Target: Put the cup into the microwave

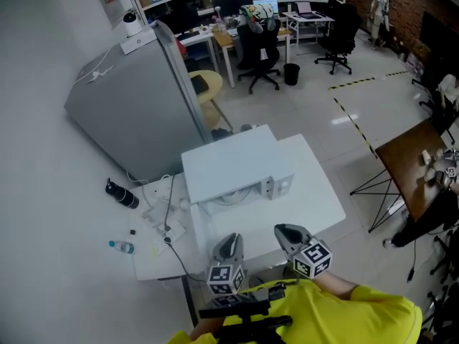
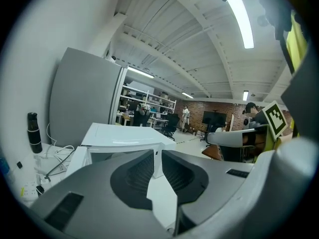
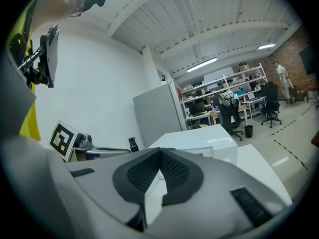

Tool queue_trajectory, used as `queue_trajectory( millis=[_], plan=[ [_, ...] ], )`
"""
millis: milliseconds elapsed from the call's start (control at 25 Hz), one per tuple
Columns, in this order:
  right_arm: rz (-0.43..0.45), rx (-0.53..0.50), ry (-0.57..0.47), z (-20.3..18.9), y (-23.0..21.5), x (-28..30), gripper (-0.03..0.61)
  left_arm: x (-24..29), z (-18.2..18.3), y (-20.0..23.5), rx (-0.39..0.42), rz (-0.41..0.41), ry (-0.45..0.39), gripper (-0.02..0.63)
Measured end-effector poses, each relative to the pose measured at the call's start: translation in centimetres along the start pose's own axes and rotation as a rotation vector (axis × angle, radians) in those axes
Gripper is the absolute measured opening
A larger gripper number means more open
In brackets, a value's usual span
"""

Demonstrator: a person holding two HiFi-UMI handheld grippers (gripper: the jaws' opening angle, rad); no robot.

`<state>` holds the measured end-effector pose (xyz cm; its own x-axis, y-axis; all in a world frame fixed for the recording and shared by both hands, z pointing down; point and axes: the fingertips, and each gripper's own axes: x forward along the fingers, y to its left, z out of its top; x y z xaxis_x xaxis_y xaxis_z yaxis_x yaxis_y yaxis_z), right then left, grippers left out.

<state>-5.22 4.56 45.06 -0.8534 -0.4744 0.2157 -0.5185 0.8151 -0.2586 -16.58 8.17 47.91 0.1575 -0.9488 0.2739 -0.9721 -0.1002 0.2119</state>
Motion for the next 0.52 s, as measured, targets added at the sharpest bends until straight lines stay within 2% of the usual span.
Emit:
queue_trajectory(
  millis=[200,360,440,520],
  plan=[
    [-0.043,0.009,-0.03,-0.6,0.8,-0.6,0.003,-0.8,0.1,0.0,0.052,-0.025,-0.001,0.044],
    [-0.045,0.005,-0.015,-1.2,1.8,-0.5,0.003,-2.5,0.9,0.5,0.043,0.001,-0.031,0.045],
    [-0.038,0.003,-0.01,-1.4,2.2,-0.3,0.003,-3.4,0.7,0.6,0.039,0.008,-0.036,0.1],
    [-0.034,0.004,-0.01,-1.4,2.6,0.1,0.003,-4.2,0.2,0.8,0.035,0.013,-0.03,0.107]
  ],
)
